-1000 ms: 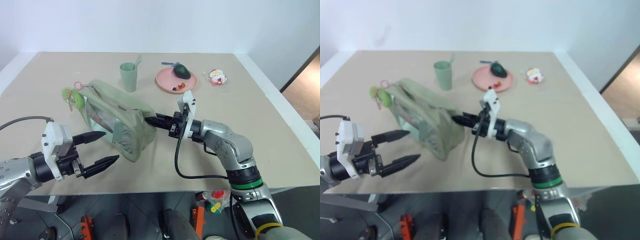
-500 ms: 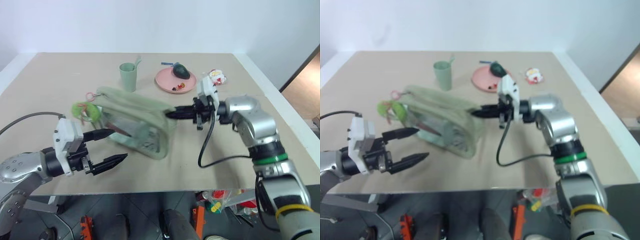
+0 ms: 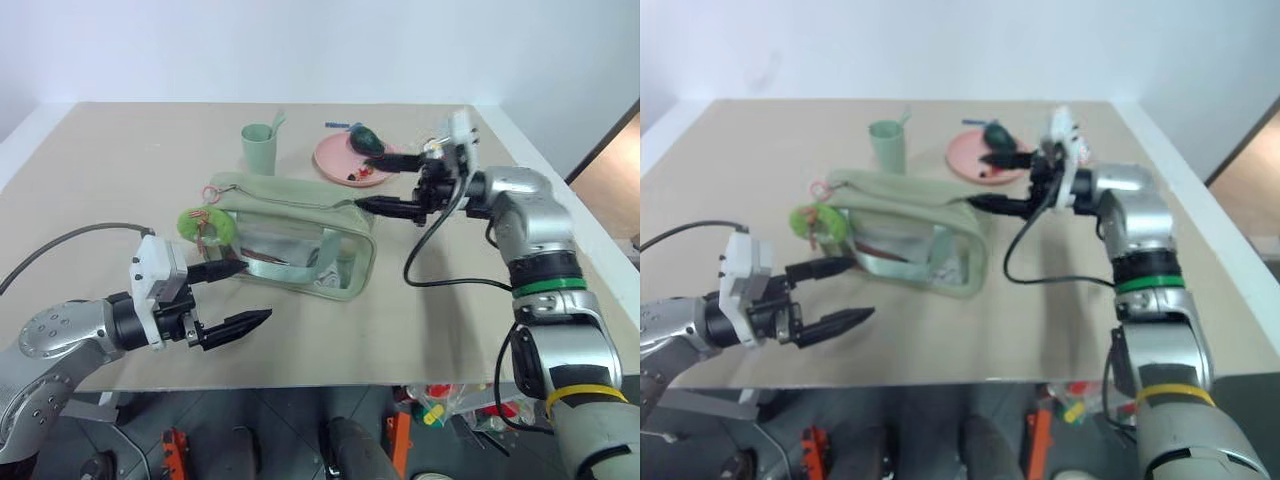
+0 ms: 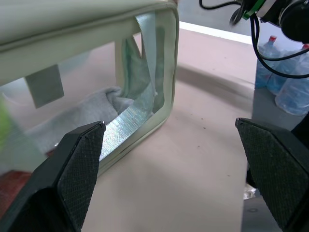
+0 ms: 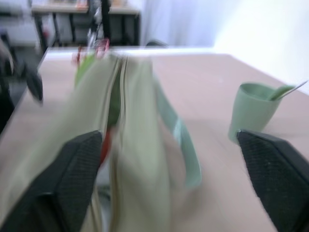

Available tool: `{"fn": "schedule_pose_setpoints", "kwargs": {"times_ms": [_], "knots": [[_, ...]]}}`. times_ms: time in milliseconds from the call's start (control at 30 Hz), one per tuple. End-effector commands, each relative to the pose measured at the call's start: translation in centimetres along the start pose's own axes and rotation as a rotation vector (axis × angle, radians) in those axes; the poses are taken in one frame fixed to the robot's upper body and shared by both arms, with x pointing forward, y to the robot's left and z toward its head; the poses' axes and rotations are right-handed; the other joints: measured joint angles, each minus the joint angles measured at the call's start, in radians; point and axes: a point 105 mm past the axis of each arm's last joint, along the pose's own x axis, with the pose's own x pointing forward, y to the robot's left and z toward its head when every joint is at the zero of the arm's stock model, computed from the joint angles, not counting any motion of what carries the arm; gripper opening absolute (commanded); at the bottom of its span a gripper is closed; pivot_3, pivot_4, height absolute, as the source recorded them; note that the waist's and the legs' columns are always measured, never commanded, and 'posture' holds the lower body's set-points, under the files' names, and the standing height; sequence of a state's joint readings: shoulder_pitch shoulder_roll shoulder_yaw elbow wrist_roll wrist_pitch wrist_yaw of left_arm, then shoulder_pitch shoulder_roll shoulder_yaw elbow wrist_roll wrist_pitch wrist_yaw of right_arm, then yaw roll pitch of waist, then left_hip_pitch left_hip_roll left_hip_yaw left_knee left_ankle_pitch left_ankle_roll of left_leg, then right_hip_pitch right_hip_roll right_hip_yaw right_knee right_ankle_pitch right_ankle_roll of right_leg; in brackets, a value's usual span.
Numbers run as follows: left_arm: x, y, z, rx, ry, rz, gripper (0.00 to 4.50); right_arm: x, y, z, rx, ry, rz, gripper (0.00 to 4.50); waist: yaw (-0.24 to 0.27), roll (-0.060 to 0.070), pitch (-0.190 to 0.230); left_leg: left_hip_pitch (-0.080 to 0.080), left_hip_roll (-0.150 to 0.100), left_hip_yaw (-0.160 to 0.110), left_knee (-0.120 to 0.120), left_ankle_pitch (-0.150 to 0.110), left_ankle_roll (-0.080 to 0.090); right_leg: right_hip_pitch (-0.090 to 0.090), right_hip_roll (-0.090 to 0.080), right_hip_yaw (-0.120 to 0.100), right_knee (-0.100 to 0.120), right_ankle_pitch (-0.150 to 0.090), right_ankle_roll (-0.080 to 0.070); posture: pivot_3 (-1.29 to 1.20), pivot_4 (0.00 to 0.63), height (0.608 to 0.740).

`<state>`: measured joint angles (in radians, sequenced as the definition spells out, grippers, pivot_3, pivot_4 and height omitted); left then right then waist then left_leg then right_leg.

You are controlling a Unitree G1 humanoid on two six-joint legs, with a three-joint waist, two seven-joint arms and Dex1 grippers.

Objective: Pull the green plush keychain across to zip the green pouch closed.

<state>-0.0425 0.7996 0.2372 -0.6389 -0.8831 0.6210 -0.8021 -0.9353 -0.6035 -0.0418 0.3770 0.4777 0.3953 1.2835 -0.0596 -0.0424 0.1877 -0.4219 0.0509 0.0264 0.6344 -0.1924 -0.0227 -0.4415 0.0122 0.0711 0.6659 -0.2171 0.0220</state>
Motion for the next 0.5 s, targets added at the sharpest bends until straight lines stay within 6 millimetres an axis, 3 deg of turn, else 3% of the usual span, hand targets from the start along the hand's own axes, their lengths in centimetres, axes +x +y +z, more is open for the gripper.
{"fn": "schedule_pose_setpoints", "kwargs": {"times_ms": [33,133,267,500], "knots": [[0.2,-0.6,0.9,0.017,-0.006,-0.059,4.5,-2.0,1.4,2.1,-0.001,-0.048,-0.067,4.49,0.008,0.0,0.0,0.0,0.0,0.0,0.0,0.0,0.0,0.0,0.0,0.0,0.0,0.0,0.0,0.0,0.15,0.74],[0.3,-0.9,1.2,0.005,0.008,-0.114,4.5,-3.3,3.6,1.6,0.019,-0.018,-0.109,4.49,0.013,0.0,0.0,0.0,0.0,0.0,0.001,0.0,0.0,0.0,0.0,0.0,0.0,0.0,0.0,0.0,0.15,0.74],[0.4,-0.8,1.3,0.016,0.019,-0.14,4.5,-2.6,6.5,0.8,0.042,0.011,-0.113,4.49,0.008,0.001,0.0,0.001,0.0,0.001,0.001,0.0,0.0,0.0,0.001,0.001,0.0,0.0,-0.001,0.0,0.15,0.74],[0.9,-0.5,1.4,0.034,0.023,-0.17,4.5,-0.4,7.3,-2.1,0.032,0.07,-0.198,4.49,0.009,0.001,0.0,0.002,0.0,0.001,0.003,0.001,0.0,0.001,0.002,0.002,0.0,0.001,-0.004,0.0,0.15,0.74]]}}
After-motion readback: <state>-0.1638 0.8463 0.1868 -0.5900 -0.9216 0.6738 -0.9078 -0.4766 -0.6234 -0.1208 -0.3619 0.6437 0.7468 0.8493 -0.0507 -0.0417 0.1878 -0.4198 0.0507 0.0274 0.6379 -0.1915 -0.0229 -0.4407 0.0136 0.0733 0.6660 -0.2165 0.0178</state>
